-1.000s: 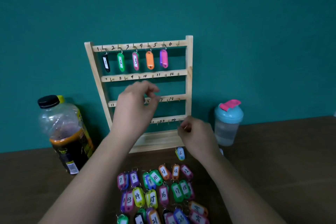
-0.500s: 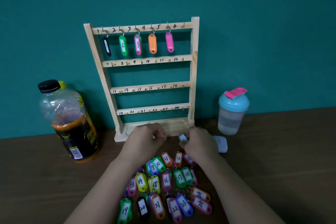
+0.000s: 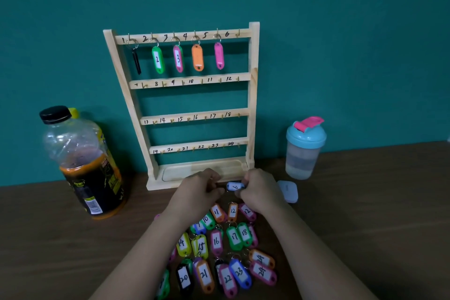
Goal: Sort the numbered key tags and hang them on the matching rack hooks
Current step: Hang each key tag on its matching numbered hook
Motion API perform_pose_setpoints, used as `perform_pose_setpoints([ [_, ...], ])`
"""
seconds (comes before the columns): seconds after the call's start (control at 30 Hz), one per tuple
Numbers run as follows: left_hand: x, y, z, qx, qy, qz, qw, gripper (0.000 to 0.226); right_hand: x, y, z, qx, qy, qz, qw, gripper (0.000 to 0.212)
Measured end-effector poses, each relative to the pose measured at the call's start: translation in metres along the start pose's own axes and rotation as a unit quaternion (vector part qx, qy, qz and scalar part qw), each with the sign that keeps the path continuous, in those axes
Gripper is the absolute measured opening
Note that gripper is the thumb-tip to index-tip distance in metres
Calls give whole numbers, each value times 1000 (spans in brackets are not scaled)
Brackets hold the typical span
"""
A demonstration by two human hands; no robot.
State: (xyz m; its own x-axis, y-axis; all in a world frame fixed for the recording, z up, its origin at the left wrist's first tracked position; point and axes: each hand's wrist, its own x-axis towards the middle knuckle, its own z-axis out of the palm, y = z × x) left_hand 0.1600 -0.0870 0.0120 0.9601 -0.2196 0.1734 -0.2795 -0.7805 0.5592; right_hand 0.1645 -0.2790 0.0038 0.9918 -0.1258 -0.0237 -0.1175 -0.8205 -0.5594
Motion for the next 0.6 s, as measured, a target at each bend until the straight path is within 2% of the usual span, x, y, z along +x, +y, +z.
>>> perform_pose_setpoints([
  [0.23, 6, 6, 13, 24, -16, 19, 999, 37, 0, 1, 1, -6, 8, -23, 1000, 26],
  [0.4, 10, 8, 20, 54, 5, 22, 998, 26, 0, 2, 2, 17, 21, -37, 999, 21],
  [0.5, 11, 9, 20, 57, 19, 15, 998, 12, -1, 2, 0, 41, 15, -49, 998, 18],
  [0.6, 11, 8, 14, 33, 37, 1, 999, 11, -4, 1, -5, 94, -4, -54, 994, 16],
])
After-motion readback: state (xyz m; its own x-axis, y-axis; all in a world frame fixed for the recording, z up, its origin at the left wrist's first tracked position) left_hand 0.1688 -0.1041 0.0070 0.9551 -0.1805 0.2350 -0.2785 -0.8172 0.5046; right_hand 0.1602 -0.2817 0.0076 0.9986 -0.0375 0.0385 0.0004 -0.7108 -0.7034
